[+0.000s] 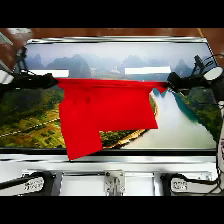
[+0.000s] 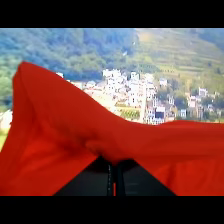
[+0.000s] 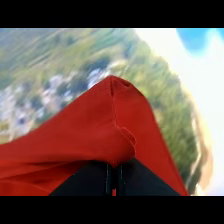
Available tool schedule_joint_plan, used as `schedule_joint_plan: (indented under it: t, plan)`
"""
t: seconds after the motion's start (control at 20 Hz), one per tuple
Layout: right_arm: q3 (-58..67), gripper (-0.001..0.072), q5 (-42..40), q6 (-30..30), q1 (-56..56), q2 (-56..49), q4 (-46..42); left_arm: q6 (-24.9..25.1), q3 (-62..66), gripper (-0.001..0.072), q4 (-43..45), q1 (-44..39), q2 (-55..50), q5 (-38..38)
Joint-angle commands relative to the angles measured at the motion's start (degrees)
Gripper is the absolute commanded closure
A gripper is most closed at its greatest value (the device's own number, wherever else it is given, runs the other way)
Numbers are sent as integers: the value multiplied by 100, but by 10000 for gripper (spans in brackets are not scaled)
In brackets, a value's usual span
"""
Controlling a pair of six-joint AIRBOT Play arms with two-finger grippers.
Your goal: Fold the shirts.
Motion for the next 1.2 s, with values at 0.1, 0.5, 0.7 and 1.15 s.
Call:
schedule_joint_plan:
  t: [0.1, 0.5, 0.7, 1.15]
  plan:
    - [-24, 654, -1176, 151, 367, -752, -326, -4, -9, 667, -763, -317, -1250, 428]
    - [129, 89, 697, -407, -256, 472, -1526, -260, 1290, 99, 348, 1086, -1215, -3193]
    - [-361, 89, 2721, -719, -1209, 765, -1390, -17, 310, 225, 490, 1941, -957, -4256]
    - [-1637, 87, 2549, -951, -1493, 767, 693, 647, -2175, 76, -481, 1397, -951, -2216]
